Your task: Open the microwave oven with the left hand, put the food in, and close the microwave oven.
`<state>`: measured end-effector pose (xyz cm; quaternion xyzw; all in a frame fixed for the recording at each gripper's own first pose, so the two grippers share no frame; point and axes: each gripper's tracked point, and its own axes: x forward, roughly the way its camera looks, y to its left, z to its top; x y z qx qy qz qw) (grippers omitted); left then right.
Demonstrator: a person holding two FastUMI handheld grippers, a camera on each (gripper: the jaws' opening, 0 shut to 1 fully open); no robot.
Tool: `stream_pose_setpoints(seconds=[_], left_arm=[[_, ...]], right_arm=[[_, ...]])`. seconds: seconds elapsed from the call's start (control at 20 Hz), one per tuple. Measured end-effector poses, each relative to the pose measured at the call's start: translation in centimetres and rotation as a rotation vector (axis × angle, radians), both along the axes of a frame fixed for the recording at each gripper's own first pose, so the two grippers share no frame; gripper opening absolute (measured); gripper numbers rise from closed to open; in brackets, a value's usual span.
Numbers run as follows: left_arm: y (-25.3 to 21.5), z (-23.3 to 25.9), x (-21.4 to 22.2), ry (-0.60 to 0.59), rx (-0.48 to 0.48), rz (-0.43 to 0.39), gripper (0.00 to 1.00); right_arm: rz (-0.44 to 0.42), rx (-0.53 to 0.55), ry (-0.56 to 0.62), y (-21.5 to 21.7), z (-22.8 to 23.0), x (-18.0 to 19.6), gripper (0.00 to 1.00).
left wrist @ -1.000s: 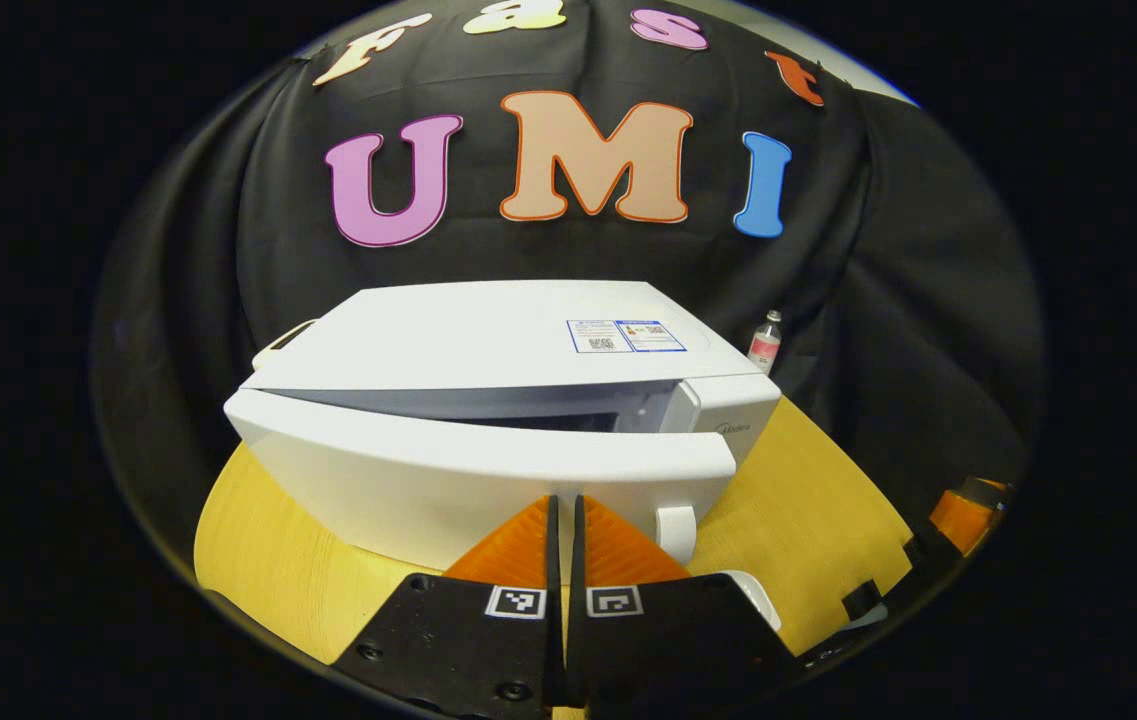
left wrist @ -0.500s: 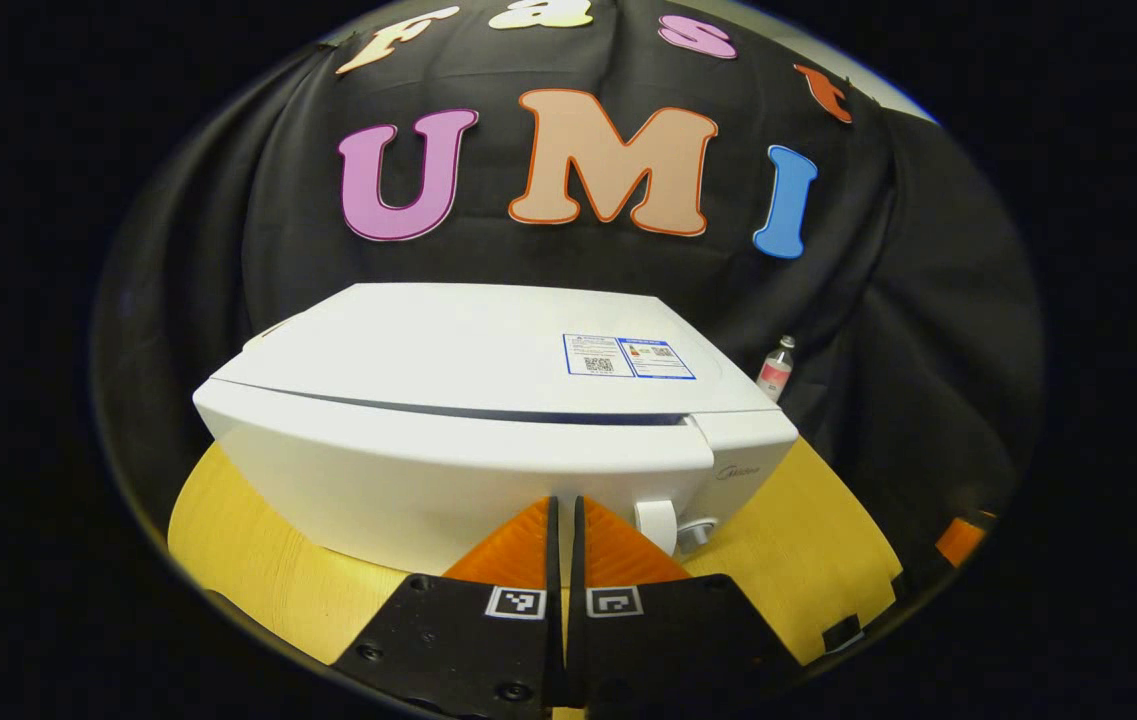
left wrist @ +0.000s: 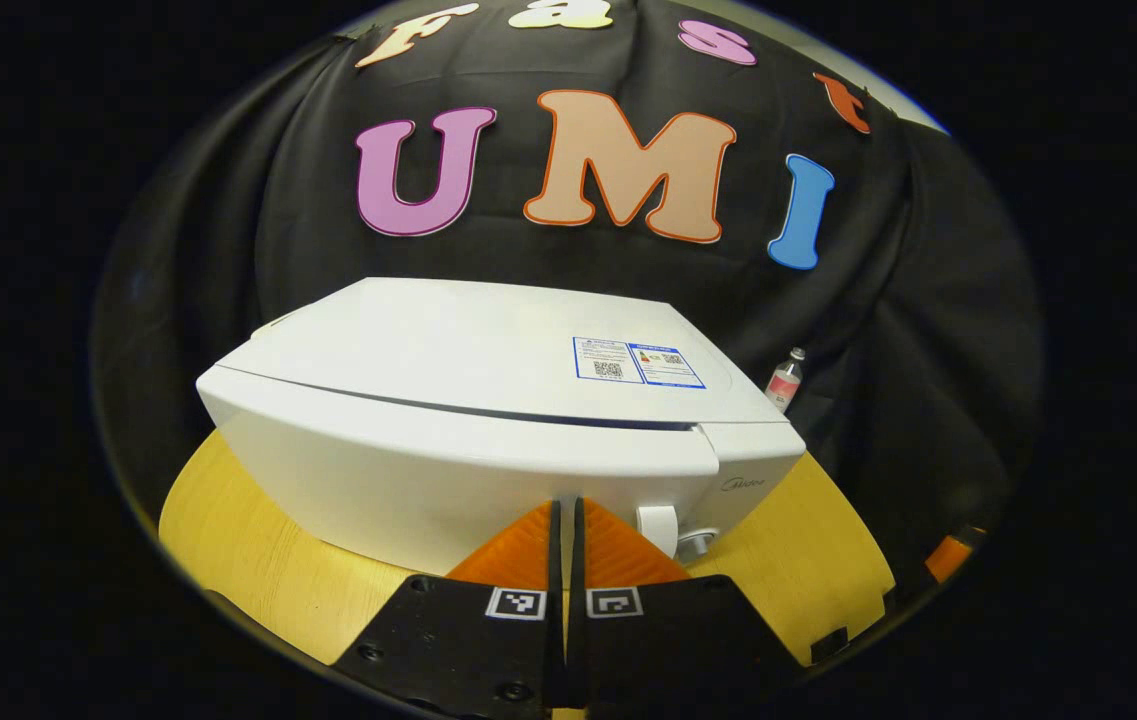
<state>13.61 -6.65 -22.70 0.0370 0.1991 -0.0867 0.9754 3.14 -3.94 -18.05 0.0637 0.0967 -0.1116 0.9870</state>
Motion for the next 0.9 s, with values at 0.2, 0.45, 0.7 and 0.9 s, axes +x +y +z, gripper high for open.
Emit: stream_pose_setpoints(seconds=[0.2,0.45,0.7,0.9], left_arm=[[0.0,0.0,0.0,0.001,0.003,0.000,0.00],[0.0,0.1,0.1,0.002,-0.004,0.004,0.02],[-0.3,-0.2,0.9,0.023,-0.030,0.017,0.00],[-0.3,-0.2,0.7,0.029,-0.005,0.017,0.01]], right_arm=[[-0.008,-0.008,-0.003,0.0,0.1,0.0,0.98],[-0.007,-0.007,-0.002,0.2,0.0,0.0,0.98],[0.011,-0.030,0.002,1.0,0.1,0.0,0.98],[0.041,-0.056,0.005,2.1,-0.1,-0.7,0.98]])
